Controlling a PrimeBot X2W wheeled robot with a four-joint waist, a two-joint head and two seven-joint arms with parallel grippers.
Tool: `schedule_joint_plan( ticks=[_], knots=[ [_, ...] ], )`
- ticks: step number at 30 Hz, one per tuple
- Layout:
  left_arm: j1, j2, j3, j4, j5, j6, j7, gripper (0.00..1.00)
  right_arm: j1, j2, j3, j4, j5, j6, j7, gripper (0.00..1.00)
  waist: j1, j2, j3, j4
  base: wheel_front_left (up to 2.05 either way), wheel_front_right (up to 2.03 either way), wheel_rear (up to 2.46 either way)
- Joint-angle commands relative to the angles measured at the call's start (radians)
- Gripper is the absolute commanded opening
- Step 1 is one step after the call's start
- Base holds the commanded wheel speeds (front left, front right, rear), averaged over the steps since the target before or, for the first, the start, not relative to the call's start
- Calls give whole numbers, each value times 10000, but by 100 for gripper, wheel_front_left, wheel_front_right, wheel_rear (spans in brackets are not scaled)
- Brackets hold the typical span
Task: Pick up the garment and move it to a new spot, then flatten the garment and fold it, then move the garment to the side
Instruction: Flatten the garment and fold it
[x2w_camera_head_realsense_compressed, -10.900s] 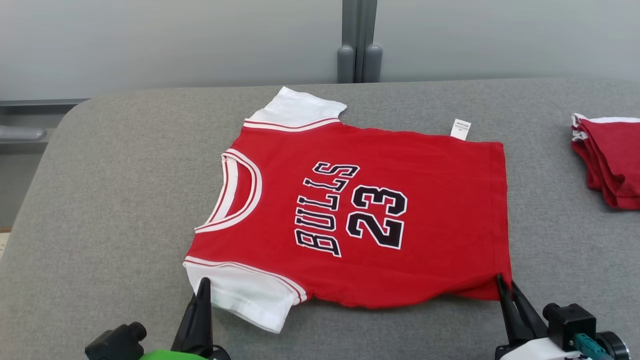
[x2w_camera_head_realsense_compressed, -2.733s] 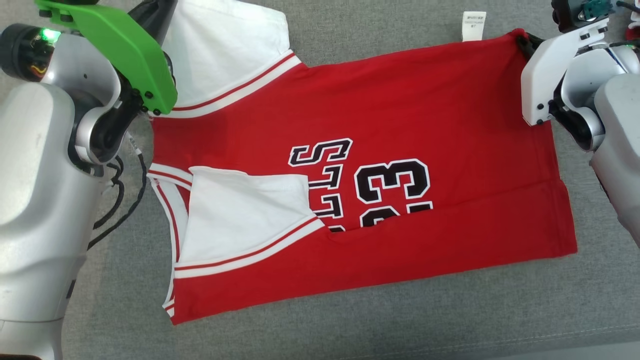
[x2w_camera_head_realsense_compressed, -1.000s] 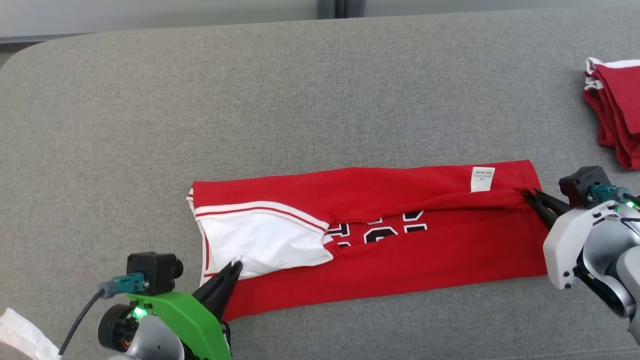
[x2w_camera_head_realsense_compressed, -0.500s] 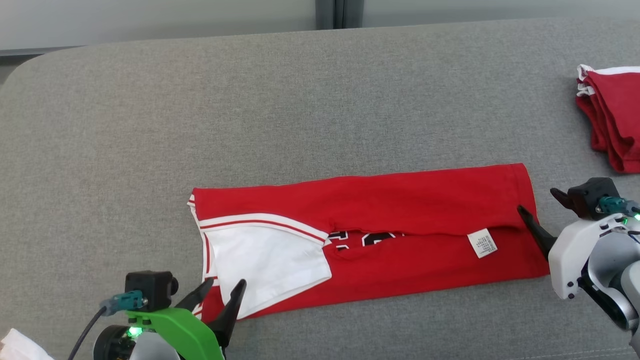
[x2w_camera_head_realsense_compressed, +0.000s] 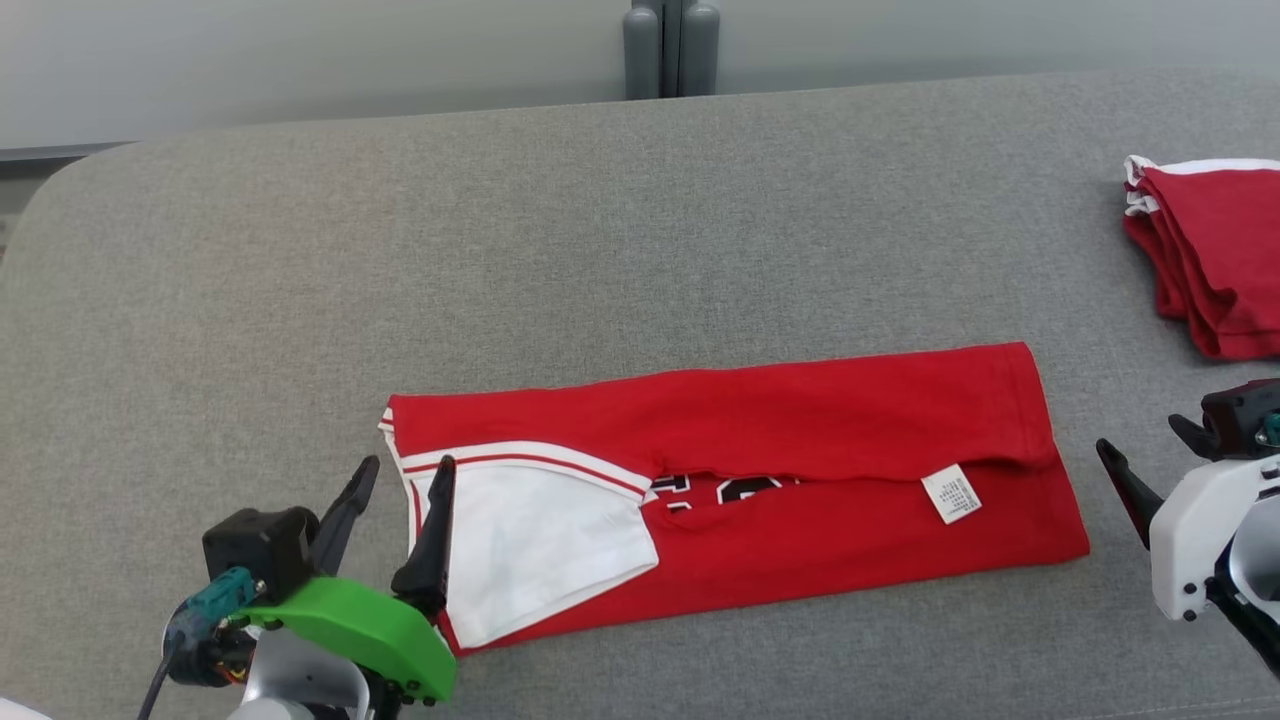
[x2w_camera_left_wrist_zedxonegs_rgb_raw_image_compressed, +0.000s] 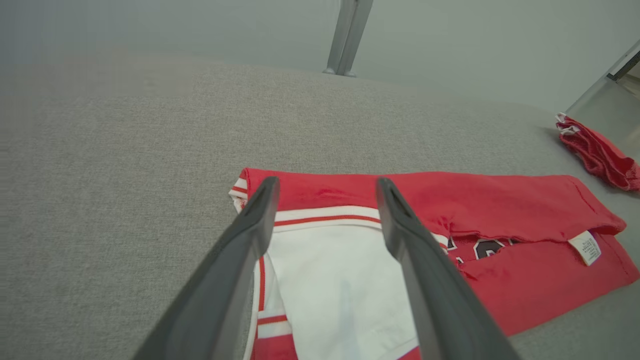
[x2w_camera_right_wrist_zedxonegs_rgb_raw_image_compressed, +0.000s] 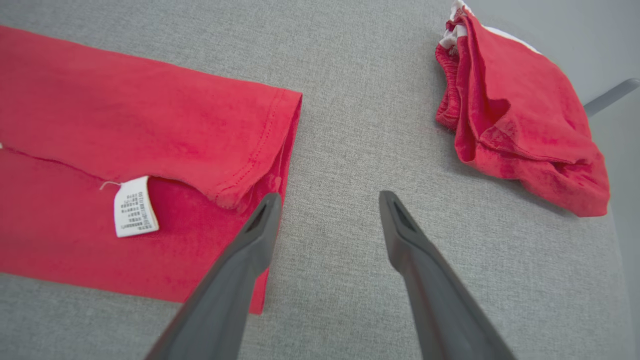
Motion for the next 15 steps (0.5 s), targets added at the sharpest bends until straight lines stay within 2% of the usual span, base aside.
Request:
schedule_joint_plan(
  ticks=[1, 8, 15],
  knots=[
    [-190, -114, -27, 138, 191, 125, -186, 100, 10, 139, -90, 18, -49, -21, 107, 100, 0, 0, -68, 60, 0, 0, 0],
    [-463, -786, -62, 812, 461, 506, -997, 100, -378, 581, -116, 439, 139, -21, 435, 100, 0, 0, -280, 456, 0, 0, 0],
    [-388, -979, 15, 1298, 371, 558, -1333, 100, -416, 1038, -209, 1430, 492, -21, 355, 100, 0, 0, -432, 1084, 0, 0, 0]
  ],
)
